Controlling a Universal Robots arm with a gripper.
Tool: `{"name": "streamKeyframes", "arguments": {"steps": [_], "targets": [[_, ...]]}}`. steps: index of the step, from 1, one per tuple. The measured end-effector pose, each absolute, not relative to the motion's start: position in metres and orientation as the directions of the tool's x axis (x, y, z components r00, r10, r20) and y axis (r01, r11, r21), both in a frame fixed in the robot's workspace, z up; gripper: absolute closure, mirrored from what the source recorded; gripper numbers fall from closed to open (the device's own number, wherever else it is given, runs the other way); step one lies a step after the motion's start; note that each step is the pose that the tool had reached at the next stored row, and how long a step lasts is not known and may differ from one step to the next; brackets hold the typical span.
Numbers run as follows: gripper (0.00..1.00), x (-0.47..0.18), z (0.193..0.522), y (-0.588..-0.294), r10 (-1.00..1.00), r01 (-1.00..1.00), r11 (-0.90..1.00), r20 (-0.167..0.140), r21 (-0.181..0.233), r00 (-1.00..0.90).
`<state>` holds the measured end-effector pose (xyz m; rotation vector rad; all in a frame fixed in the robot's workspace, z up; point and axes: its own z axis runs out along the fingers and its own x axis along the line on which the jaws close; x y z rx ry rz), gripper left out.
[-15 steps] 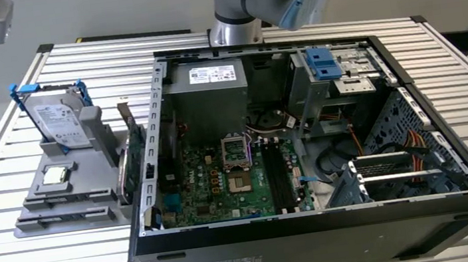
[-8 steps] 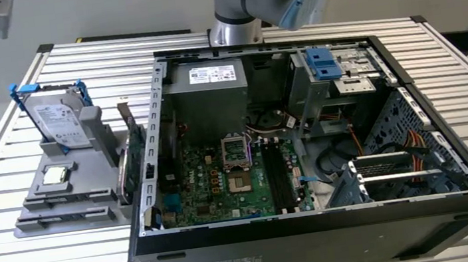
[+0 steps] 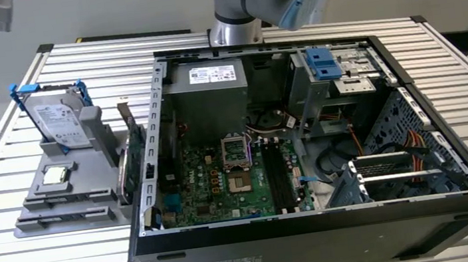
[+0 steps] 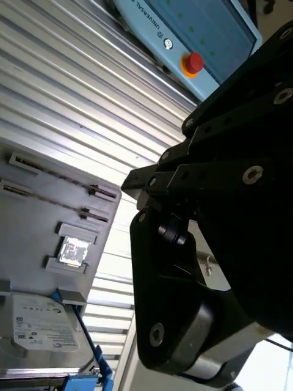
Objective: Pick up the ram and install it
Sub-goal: 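Pick up the ram and move it above insertion slot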
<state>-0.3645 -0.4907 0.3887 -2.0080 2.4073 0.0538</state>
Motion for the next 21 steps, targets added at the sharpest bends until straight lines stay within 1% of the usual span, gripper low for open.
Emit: {"name": "streamKeyframes", "arguments": {"steps": [13, 21], "targets": [[1.0, -0.3645, 0.3873, -0.4907, -1.0, -1.0, 0.003, -0.029, -0.003, -0.002], [1.0, -0.3645, 0.3872, -0.4907, -1.0, -1.0, -0.002, -0.029, -0.004, 0.002]]}}
